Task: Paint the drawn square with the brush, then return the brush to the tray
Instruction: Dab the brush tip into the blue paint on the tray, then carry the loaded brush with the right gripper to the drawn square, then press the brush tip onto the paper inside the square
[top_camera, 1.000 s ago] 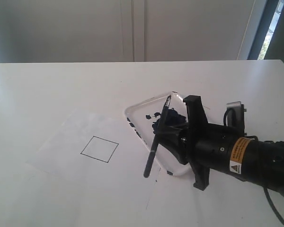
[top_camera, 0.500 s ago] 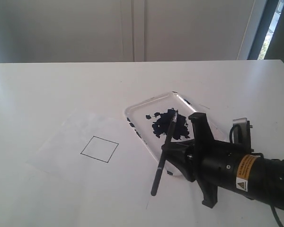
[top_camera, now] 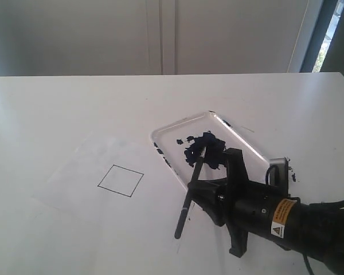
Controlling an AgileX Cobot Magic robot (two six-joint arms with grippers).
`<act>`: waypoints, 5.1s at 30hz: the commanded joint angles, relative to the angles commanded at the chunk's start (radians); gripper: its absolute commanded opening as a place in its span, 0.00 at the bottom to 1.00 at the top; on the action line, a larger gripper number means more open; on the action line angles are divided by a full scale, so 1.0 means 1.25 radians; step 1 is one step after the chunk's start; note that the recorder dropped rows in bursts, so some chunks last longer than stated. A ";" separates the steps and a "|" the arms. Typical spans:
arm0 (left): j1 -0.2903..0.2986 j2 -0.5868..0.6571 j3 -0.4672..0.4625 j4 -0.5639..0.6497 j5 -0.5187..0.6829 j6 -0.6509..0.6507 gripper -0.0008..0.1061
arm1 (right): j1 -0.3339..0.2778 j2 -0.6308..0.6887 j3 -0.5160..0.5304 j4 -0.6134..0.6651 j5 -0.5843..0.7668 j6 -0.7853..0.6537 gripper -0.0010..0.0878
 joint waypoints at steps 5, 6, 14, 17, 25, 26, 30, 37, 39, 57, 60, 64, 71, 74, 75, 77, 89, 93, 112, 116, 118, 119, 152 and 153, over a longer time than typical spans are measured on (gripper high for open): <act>0.000 0.000 0.000 0.000 0.000 0.000 0.01 | 0.000 0.000 0.000 -0.032 0.068 -0.040 0.01; 0.000 0.000 0.000 0.000 0.000 0.000 0.01 | 0.000 0.000 0.000 -0.039 0.093 -0.048 0.01; 0.000 0.000 0.000 0.000 0.000 0.000 0.01 | 0.000 0.000 0.000 -0.063 0.173 -0.104 0.01; 0.000 0.000 0.000 0.000 0.000 0.000 0.01 | 0.000 0.000 0.000 -0.063 0.187 -0.106 0.01; 0.000 0.000 0.000 0.000 0.000 0.000 0.01 | 0.000 0.000 0.000 0.023 0.126 -0.107 0.01; 0.000 0.000 0.000 0.000 0.000 0.000 0.01 | 0.000 0.000 0.000 0.031 0.128 -0.107 0.01; 0.000 0.000 0.000 0.000 0.000 0.000 0.01 | 0.000 0.000 0.003 0.044 0.158 -0.107 0.01; 0.000 0.000 0.000 0.000 0.000 0.000 0.01 | 0.000 0.000 0.003 0.015 0.122 -0.103 0.01; 0.000 0.000 0.000 0.000 0.000 0.000 0.01 | 0.000 0.000 0.003 -0.015 0.104 -0.097 0.01; 0.000 0.000 0.000 0.000 0.000 0.000 0.01 | 0.000 -0.025 -0.049 -0.213 0.071 -0.305 0.01; 0.000 0.000 0.000 0.000 0.000 0.000 0.01 | 0.000 -0.074 -0.072 -0.308 0.076 -0.254 0.01; 0.000 0.000 0.000 -0.007 -0.011 0.000 0.01 | 0.021 -0.103 -0.081 -0.384 0.098 -0.178 0.01; 0.000 0.011 0.000 0.018 0.022 -0.062 0.01 | 0.097 -0.103 -0.101 -0.382 0.165 -0.159 0.01; 0.000 0.045 0.000 0.069 0.045 -0.119 0.01 | 0.109 -0.103 -0.123 -0.376 0.167 -0.119 0.01; 0.000 0.060 0.000 0.079 0.045 -0.127 0.01 | 0.111 -0.103 -0.131 -0.374 0.167 -0.101 0.01; 0.000 0.097 0.000 0.080 0.045 -0.128 0.01 | 0.113 -0.103 -0.144 -0.377 0.162 -0.066 0.01; 0.000 0.588 -0.207 0.041 -0.017 0.029 0.01 | 0.113 -0.103 -0.159 -0.411 0.162 0.023 0.01; 0.000 0.791 -0.252 -0.022 -0.044 0.081 0.01 | 0.113 -0.103 -0.159 -0.442 0.158 0.046 0.01; 0.000 1.140 -0.400 -0.025 -0.097 0.102 0.01 | 0.159 -0.103 -0.159 -0.423 0.171 0.172 0.01; 0.000 1.182 -0.402 -0.032 -0.101 0.084 0.01 | 0.159 -0.103 -0.156 -0.423 0.215 0.172 0.01; 0.000 1.200 -0.402 -0.032 -0.101 0.077 0.01 | 0.159 -0.103 -0.154 -0.423 0.251 0.172 0.01; 0.000 1.207 -0.402 -0.032 -0.101 0.075 0.01 | 0.159 -0.103 -0.154 -0.425 0.265 0.172 0.01; 0.000 1.220 -0.402 -0.019 -0.128 0.035 0.01 | 0.243 0.065 -0.174 -0.369 0.150 0.170 0.01; 0.000 1.220 -0.402 -0.019 -0.129 0.035 0.01 | 0.252 0.065 -0.181 -0.360 0.151 0.170 0.01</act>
